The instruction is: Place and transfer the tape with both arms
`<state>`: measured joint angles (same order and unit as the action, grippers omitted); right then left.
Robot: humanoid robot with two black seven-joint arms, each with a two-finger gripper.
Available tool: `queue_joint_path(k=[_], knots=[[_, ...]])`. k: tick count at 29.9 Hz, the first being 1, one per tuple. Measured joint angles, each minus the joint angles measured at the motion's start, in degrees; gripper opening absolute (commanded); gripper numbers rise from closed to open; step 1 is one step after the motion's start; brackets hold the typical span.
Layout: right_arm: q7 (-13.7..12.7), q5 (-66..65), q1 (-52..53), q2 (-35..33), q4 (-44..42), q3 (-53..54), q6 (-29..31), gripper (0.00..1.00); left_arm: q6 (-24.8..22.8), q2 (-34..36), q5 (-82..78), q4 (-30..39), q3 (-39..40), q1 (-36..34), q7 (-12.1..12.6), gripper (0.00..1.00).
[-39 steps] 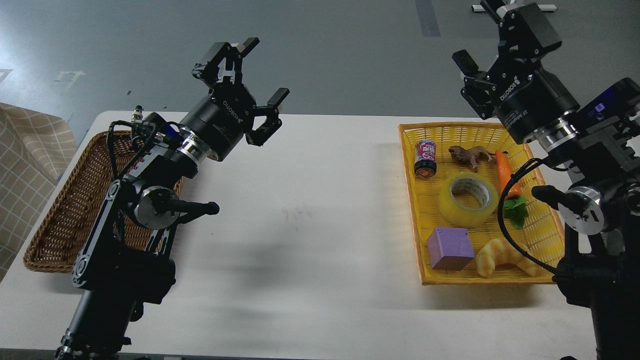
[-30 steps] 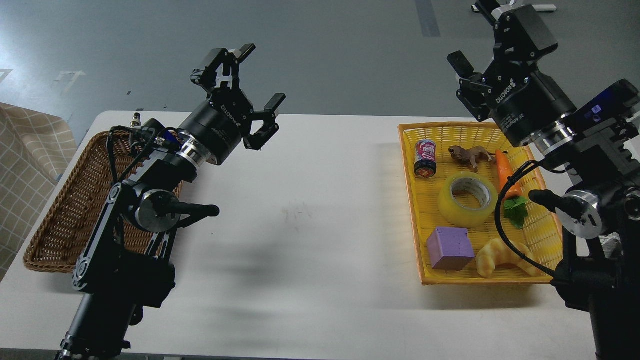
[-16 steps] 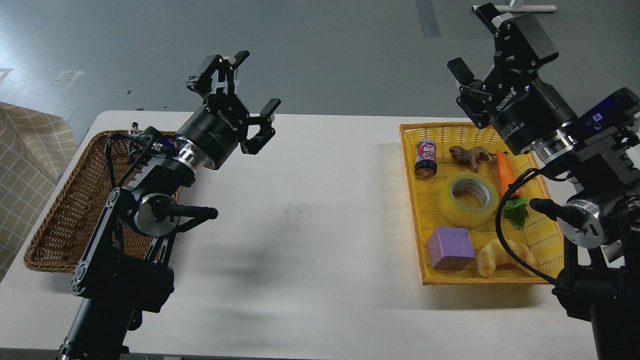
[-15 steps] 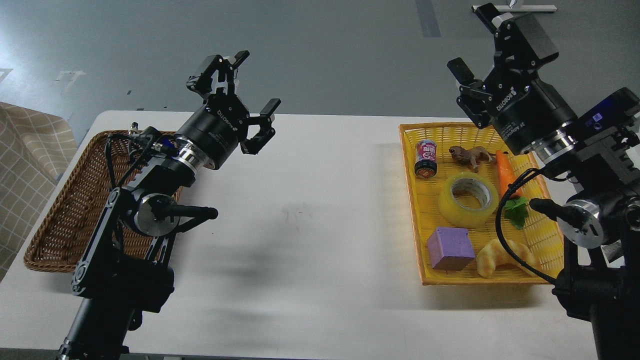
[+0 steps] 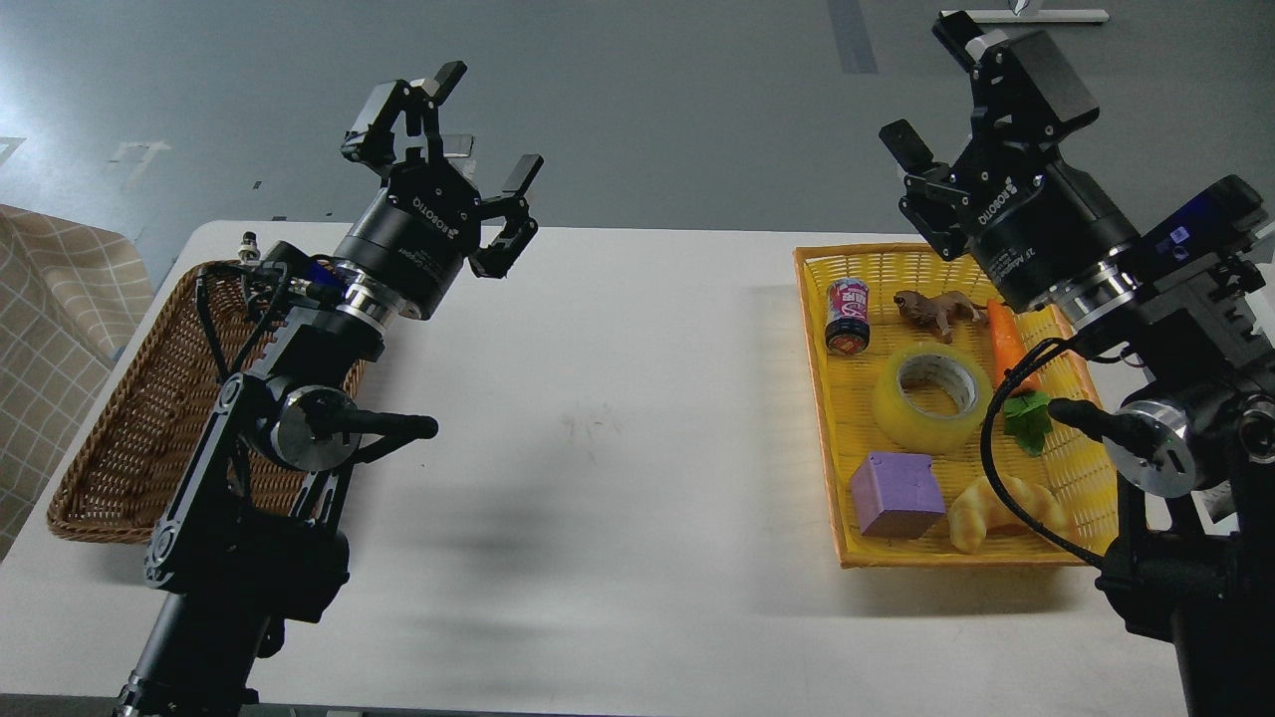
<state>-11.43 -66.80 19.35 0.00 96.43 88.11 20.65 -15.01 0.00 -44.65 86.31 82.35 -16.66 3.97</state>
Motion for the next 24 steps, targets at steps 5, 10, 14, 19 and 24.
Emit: queue_joint_path(k=[5, 10, 14, 19, 24], knots=[[0.00, 0.00, 0.02, 0.00, 0.01, 0.02, -0.03, 1.00, -0.10, 0.00, 0.01, 0.00, -0.02, 0.10, -0.05, 0.98], [0.00, 0.00, -0.09, 0.00, 0.07, -0.03, -0.05, 1.00, 0.01, 0.00, 0.07, -0.01, -0.03, 0.13, -0.12, 0.98], [0.00, 0.00, -0.16, 0.00, 0.07, -0.04, -0.08, 1.00, -0.73, 0.00, -0.89, -0.01, -0.46, 0.67, -1.95, 0.98], [0.00, 0.00, -0.05, 0.00, -0.08, -0.06, -0.08, 1.00, -1.22, 0.00, -1.48, -0.01, -1.80, 0.81, -8.50, 0.98], [0.00, 0.04, -0.07, 0.00, -0.11, -0.07, 0.15, 1.00, -1.24, 0.00, -1.56, -0.09, -2.31, 1.46, -10.13, 0.98]])
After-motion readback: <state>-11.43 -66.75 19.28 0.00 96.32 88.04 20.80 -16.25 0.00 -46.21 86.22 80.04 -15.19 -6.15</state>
